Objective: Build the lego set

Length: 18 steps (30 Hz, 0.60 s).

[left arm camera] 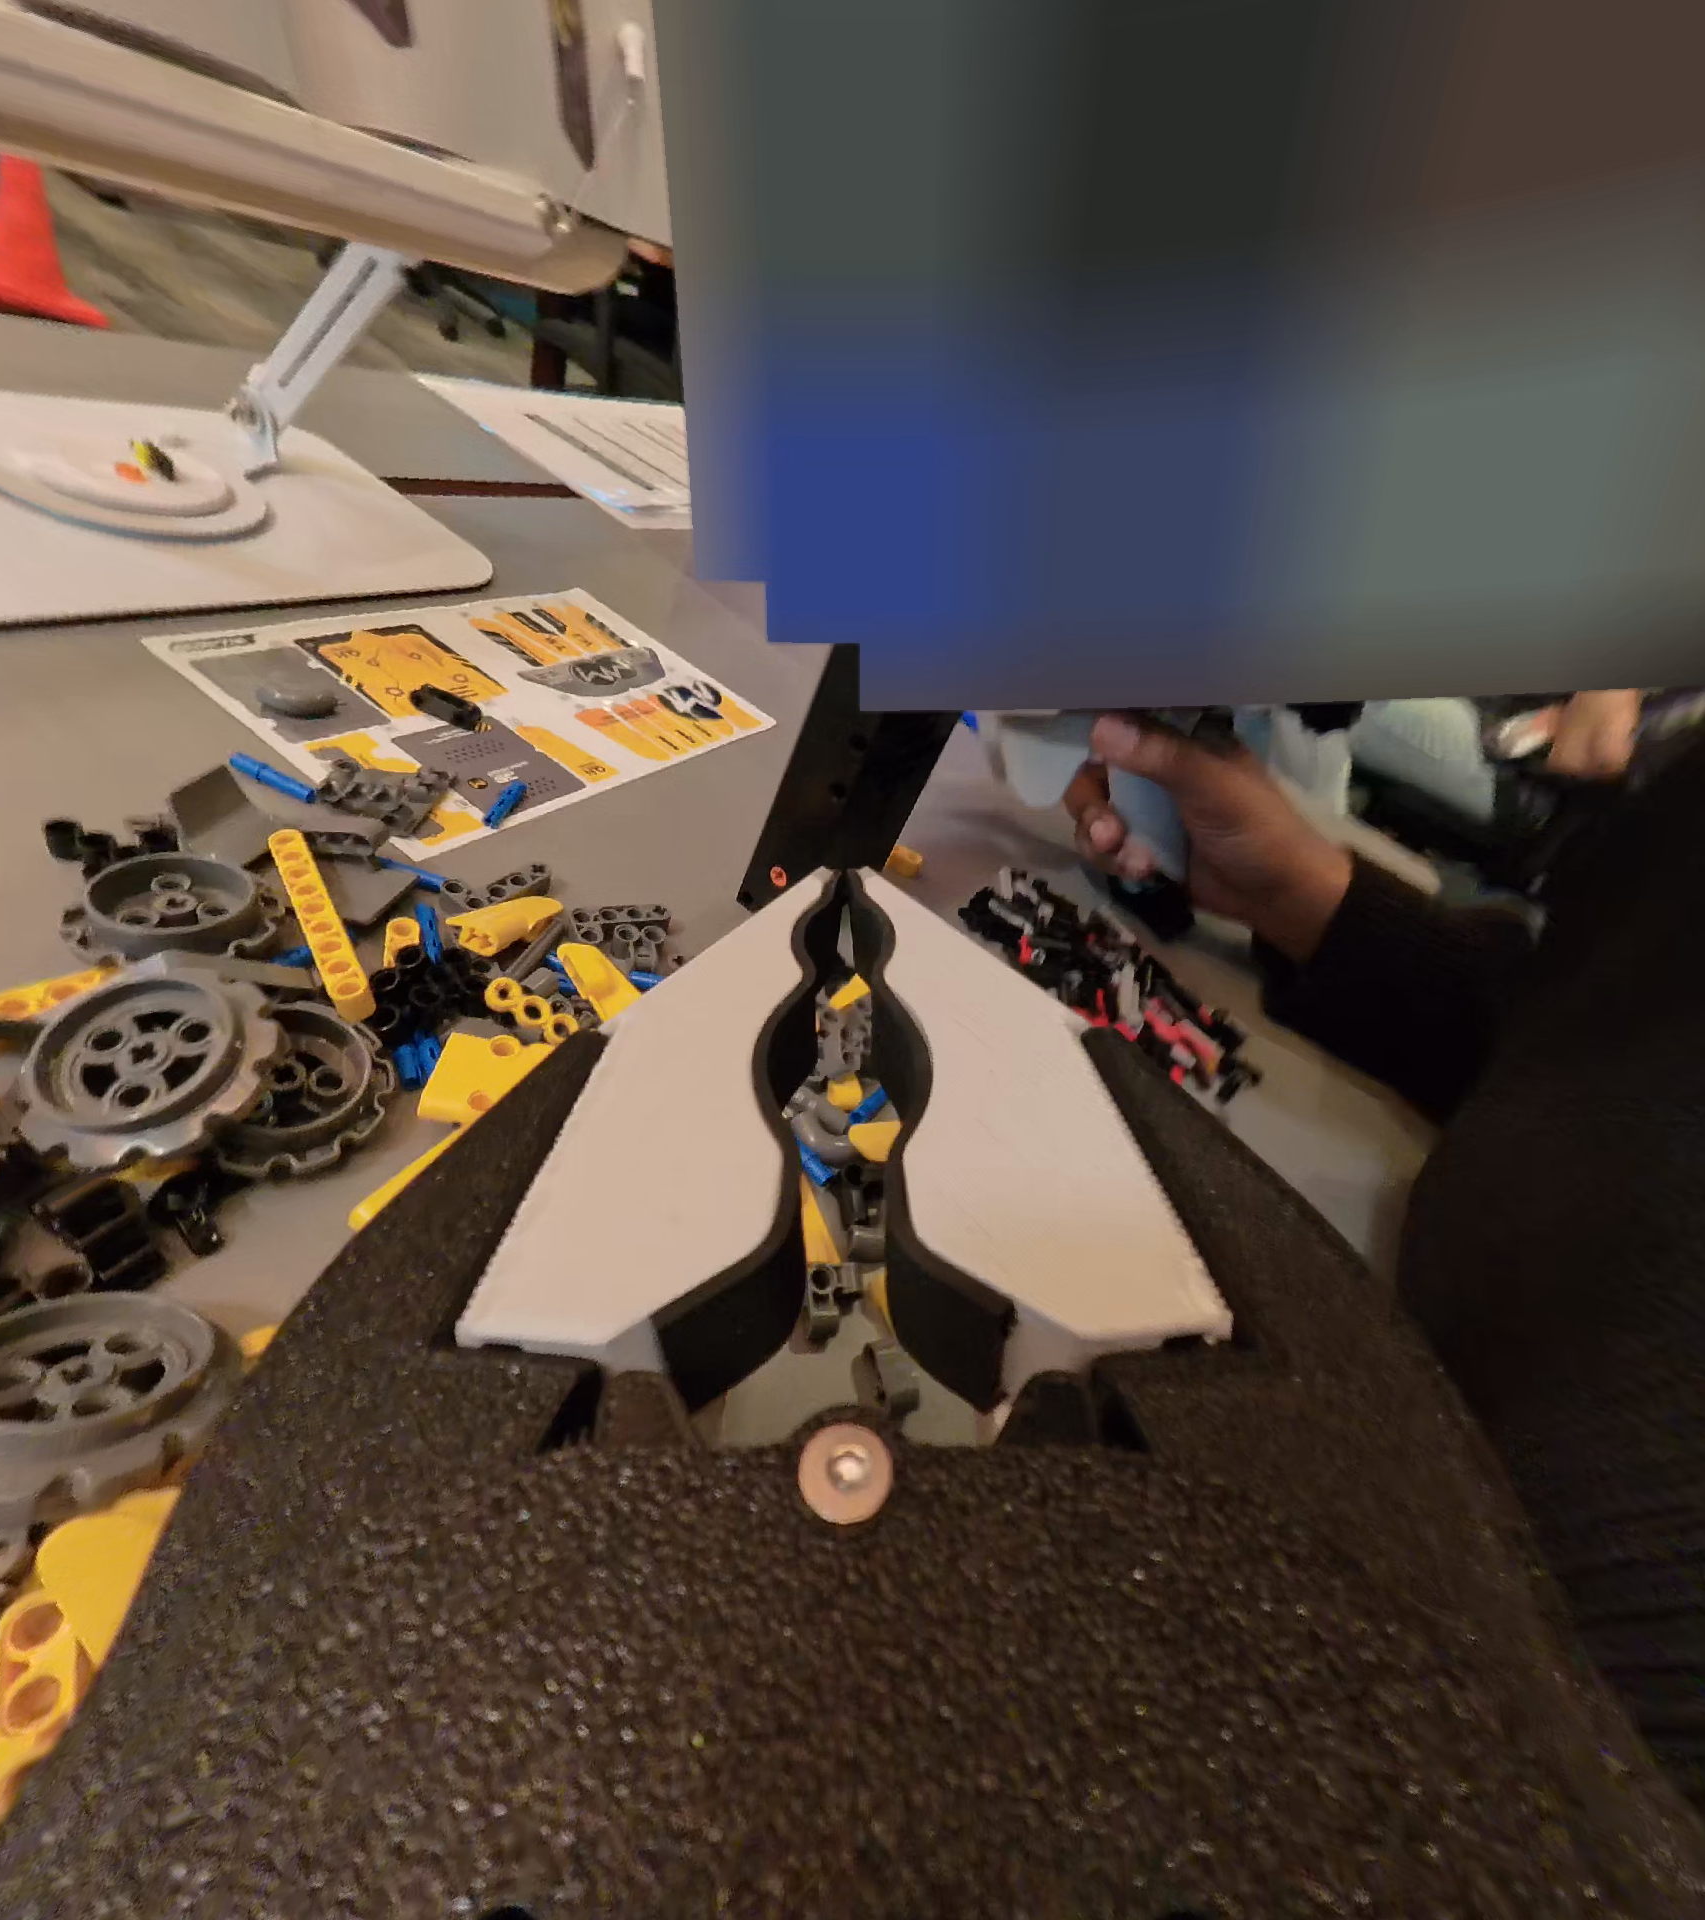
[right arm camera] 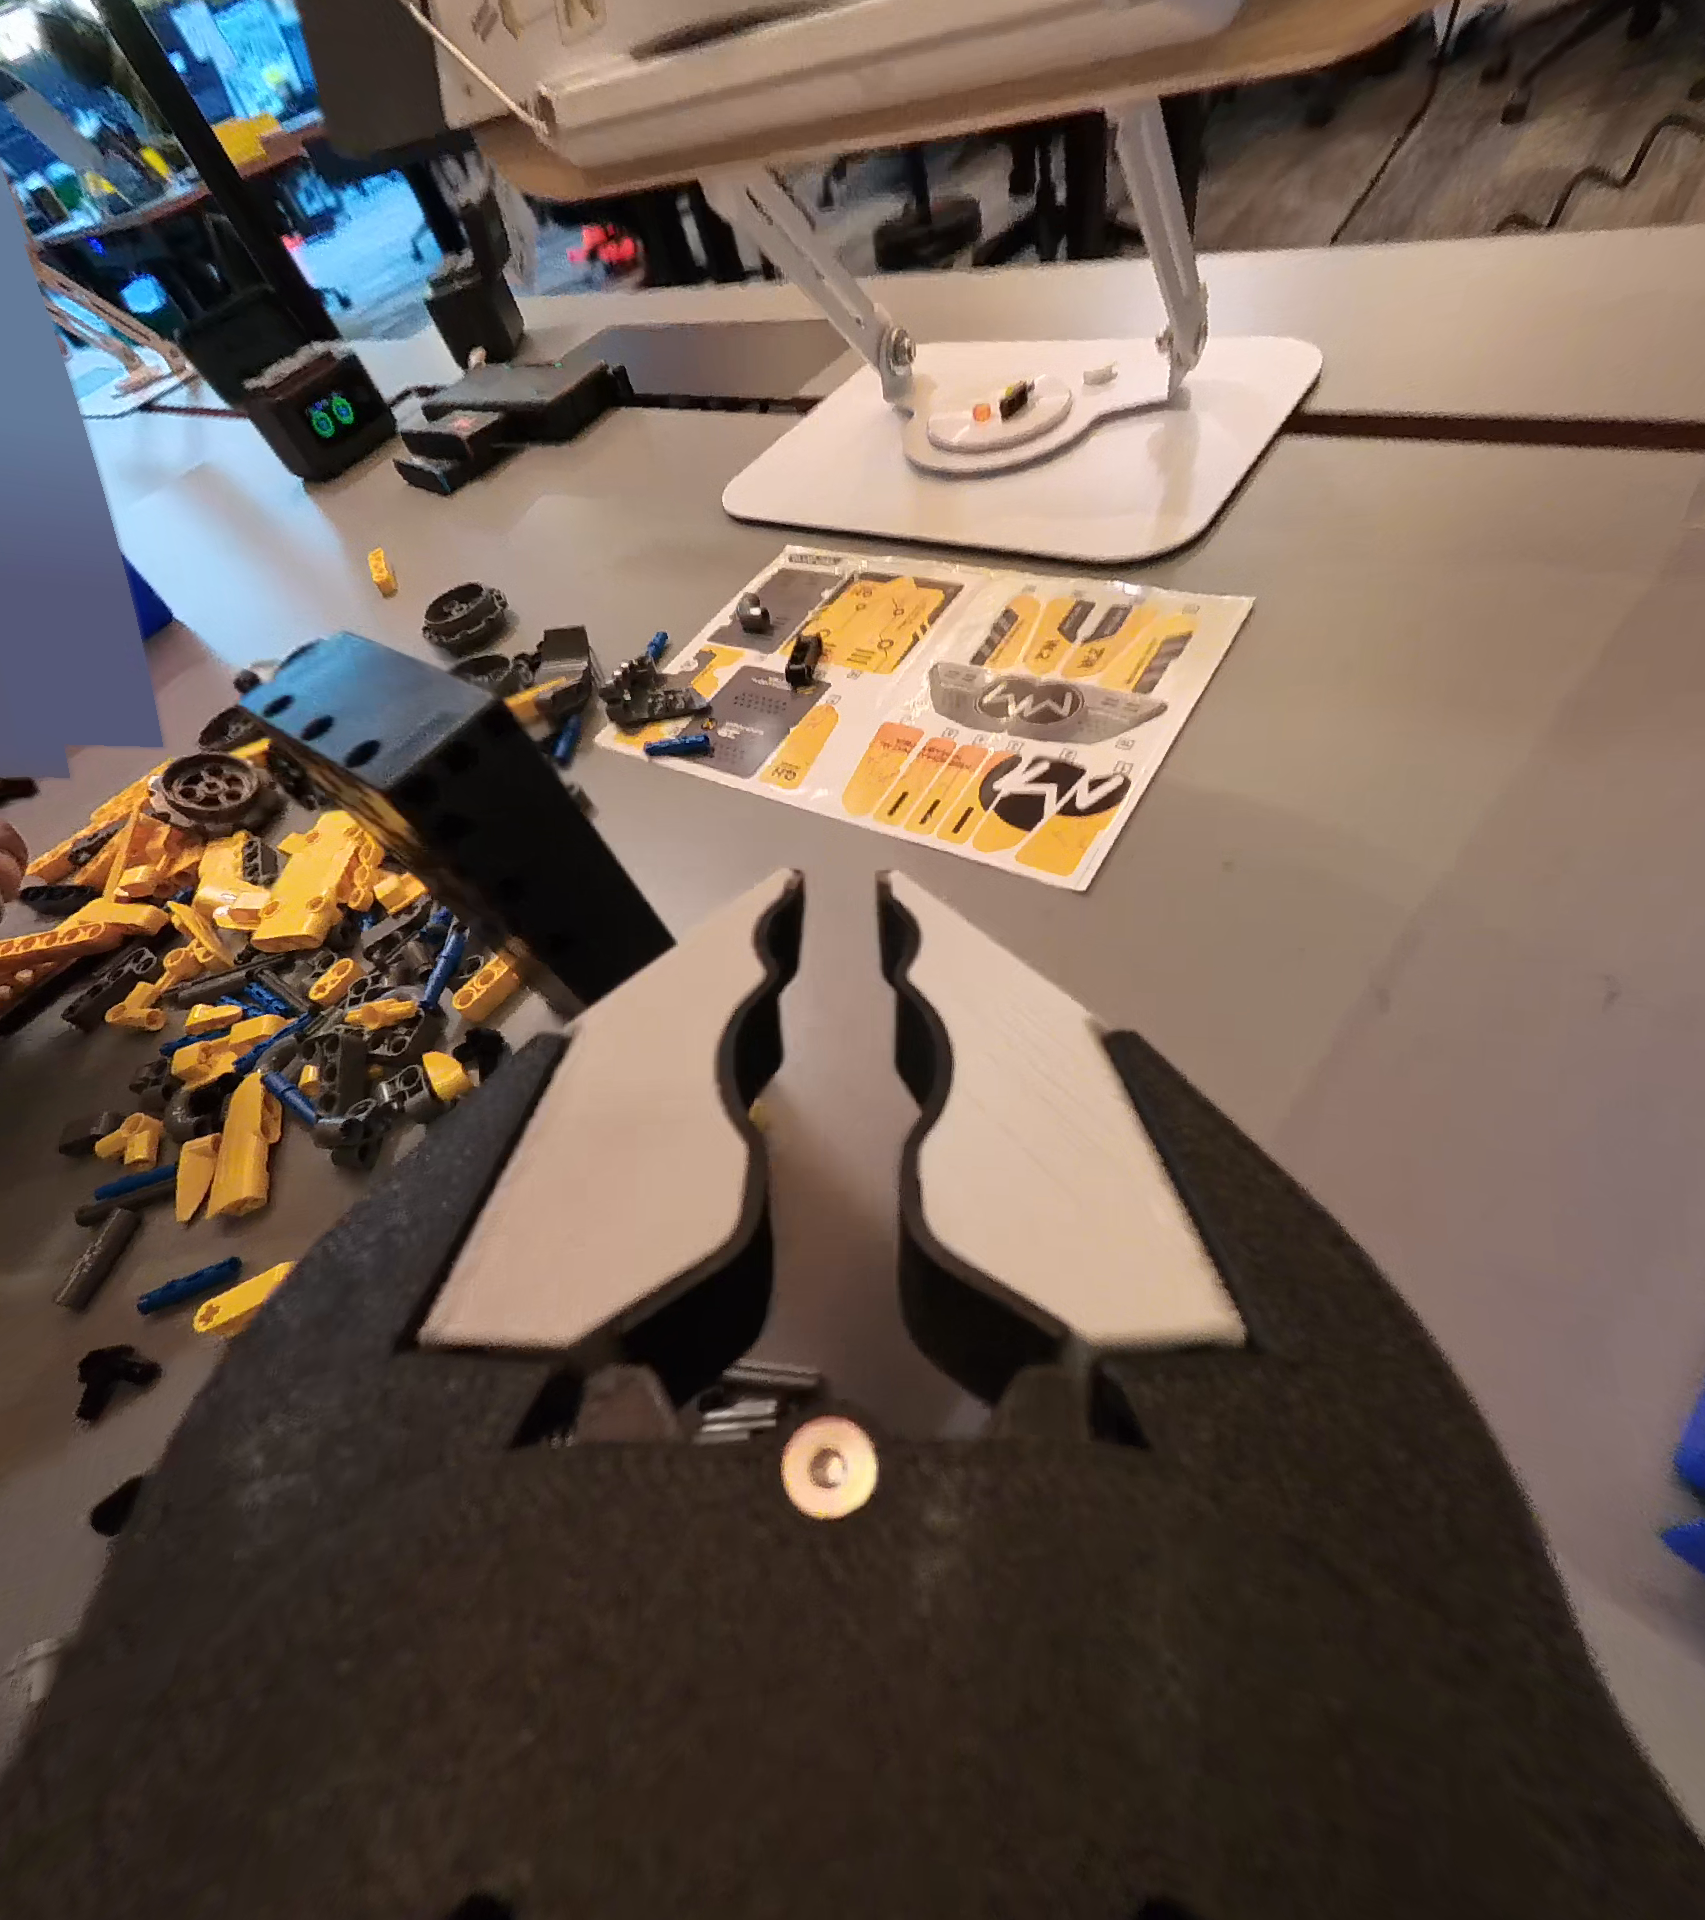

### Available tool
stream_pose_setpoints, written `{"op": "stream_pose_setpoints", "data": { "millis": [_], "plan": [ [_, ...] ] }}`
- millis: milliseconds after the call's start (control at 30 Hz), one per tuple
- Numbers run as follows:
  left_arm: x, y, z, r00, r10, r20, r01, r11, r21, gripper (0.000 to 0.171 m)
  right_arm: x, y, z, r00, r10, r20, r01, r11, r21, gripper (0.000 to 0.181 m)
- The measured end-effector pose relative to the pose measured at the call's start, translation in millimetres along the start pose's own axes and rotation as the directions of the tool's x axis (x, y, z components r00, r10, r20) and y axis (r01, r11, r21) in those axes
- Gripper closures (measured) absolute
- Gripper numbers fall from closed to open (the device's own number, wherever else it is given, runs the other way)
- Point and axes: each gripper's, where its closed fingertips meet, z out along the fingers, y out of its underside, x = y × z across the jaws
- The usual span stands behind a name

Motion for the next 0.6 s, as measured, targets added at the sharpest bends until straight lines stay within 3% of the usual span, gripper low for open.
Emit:
{"op": "stream_pose_setpoints", "data": {
  "millis": [233, 467, 600],
  "plan": [
    [-7, -23, -24, 0.989, -0.146, -0.031, 0.15, 0.973, 0.176, 0.171, 9, -5, -20, 0.992, -0.07, -0.107, 0.075, 0.996, 0.042, 0.161],
    [42, 1, -8, 0.984, 0.04, -0.172, -0.033, 0.999, 0.043, 0.171, -3, -45, -53, 0.992, -0.071, -0.099, 0.094, 0.964, 0.247, 0.162],
    [53, 1, -10, 0.973, 0.079, -0.219, -0.067, 0.996, 0.059, 0.171, -15, -55, -64, 0.999, -0.036, -0.017, 0.04, 0.946, 0.321, 0.162]
  ]
}}
